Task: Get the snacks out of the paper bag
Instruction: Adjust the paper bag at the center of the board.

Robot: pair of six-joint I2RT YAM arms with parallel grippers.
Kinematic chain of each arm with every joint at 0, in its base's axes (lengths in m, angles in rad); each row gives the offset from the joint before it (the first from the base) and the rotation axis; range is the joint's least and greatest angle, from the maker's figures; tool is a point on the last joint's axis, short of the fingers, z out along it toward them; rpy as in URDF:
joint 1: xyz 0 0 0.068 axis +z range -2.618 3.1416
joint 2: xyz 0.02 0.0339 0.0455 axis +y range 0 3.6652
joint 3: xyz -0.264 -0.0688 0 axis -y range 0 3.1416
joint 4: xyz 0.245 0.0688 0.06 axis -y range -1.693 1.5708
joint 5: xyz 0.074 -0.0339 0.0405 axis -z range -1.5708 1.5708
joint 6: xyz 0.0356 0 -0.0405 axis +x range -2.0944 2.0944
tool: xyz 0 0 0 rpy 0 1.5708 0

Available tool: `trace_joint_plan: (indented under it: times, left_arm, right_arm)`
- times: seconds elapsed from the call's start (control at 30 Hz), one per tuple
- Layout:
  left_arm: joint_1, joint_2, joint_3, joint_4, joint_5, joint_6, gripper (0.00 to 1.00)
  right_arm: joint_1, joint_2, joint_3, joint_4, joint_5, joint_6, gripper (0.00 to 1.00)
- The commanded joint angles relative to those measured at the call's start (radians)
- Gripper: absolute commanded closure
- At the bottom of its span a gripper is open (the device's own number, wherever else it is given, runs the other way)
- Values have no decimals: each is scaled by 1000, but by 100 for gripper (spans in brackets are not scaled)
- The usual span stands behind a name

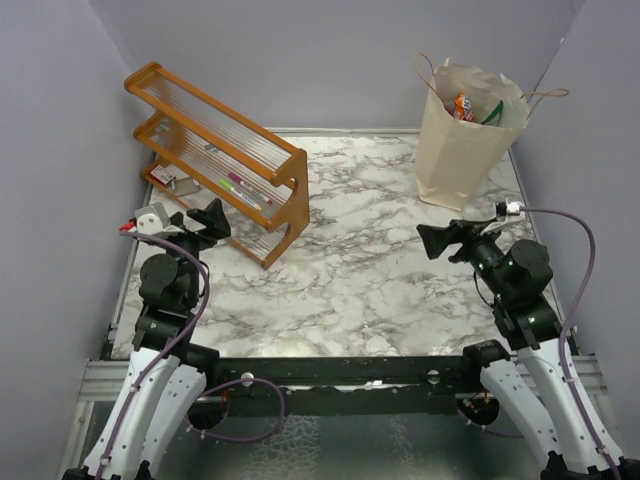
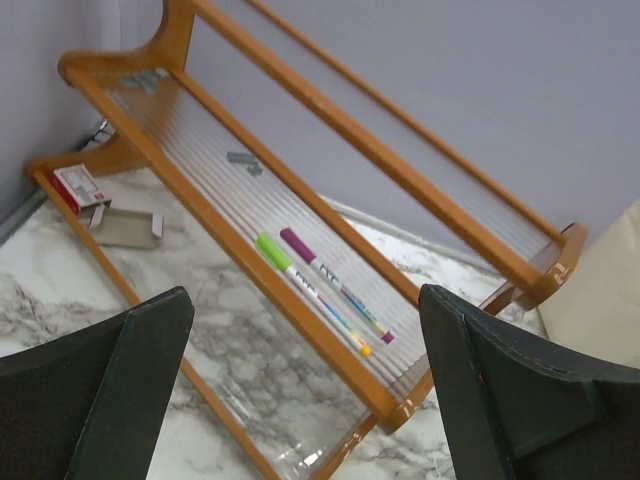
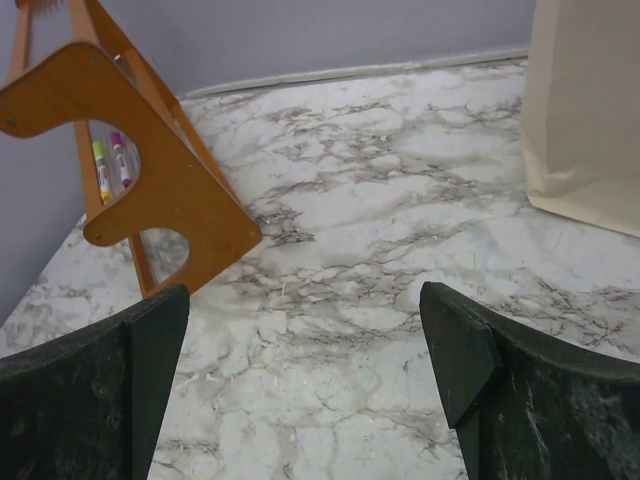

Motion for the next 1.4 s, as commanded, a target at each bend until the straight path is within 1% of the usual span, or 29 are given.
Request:
trace_joint_plan:
  times: [0.0,0.13,0.37,0.5,0.6,0.7,0.8,0.9,1.07,1.2,1.27,1.37]
  left_arm:
    - [29,45,93,65,50,43,1]
    - [44,72,141,86,64,58,1]
    - [57,91,180,114,89,78,1]
    - [55,108,204,126,132,98,1]
    - [46,142,257,119,188,115,1]
    - [20,200,360,73,252,159,1]
    - [-14,290,510,-7,316,190,1]
    - [-32,394,669,-76,438,191,1]
    - [-86,563,883,-116,643,160,1]
    - [-148,670,985,-130,703,135,1]
    - [-191,720,1027,-139,712,134,1]
    - [-274,793,1098,-160,717,143,1]
  right_arm:
    - [21,64,115,-58,125,-29,1]
    - [30,104,172,-81,174,-36,1]
    - [39,162,234,-118,236,-37,1]
    - [41,213,291,-169,285,-55,1]
    - [42,255,333,-196,322,-75,1]
    - [43,292,371,-207,343,-105,1]
    - [43,318,402,-198,375,-142,1]
    - [44,367,459,-206,454,-159,1]
    - [44,493,591,-223,560,-162,1]
    - [39,585,671,-199,625,-172,1]
    - [13,623,704,-185,630,-174,1]
    - [-87,675,746,-181,542,-138,1]
